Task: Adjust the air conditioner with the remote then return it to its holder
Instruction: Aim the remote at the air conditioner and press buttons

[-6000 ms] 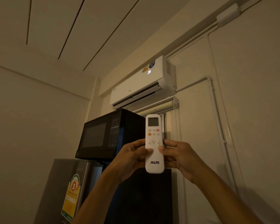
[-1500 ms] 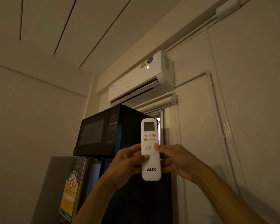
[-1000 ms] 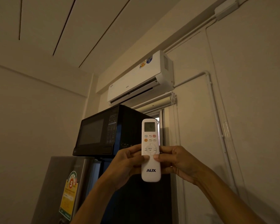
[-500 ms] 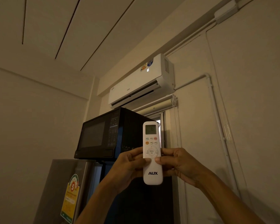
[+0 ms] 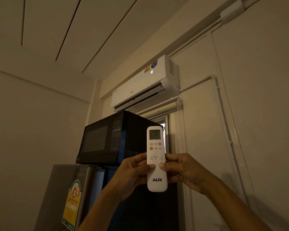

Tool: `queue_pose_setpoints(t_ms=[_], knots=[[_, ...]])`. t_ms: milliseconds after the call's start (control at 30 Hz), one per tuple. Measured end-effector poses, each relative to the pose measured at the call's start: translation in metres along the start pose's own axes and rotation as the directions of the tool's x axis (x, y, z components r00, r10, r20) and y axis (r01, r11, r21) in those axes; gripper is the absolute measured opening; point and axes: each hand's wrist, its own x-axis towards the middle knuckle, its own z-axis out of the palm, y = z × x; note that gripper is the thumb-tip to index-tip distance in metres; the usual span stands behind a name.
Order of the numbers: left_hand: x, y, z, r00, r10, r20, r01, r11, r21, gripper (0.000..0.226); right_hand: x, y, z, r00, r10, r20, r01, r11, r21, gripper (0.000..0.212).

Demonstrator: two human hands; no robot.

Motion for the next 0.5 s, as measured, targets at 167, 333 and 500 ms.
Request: queue_pose_setpoints(t_ms=[167, 333, 500], knots=[[0.0, -0.002, 0.0, 1.0, 0.002, 0.005, -0.002, 1.0, -0.001, 0.041, 0.0, 0.002, -0.001, 1.0, 0.001, 0.0, -0.001, 1.0, 0.003, 0.029], [-0.001, -0.007, 0.001, 1.0, -0.012, 0.012, 0.012, 1.0, -0.014, 0.042, -0.003, 0.007, -0.004, 1.0, 0.006, 0.004, -0.006, 1.0, 0.008, 0.029], [-0.004, -0.019, 0.005, 0.999, -0.035, 0.015, 0.035, 0.999, -0.035, 0.042, -0.011, 0.014, -0.007, 1.0, 0.019, -0.003, -0.019, 1.0, -0.008, 0.031]])
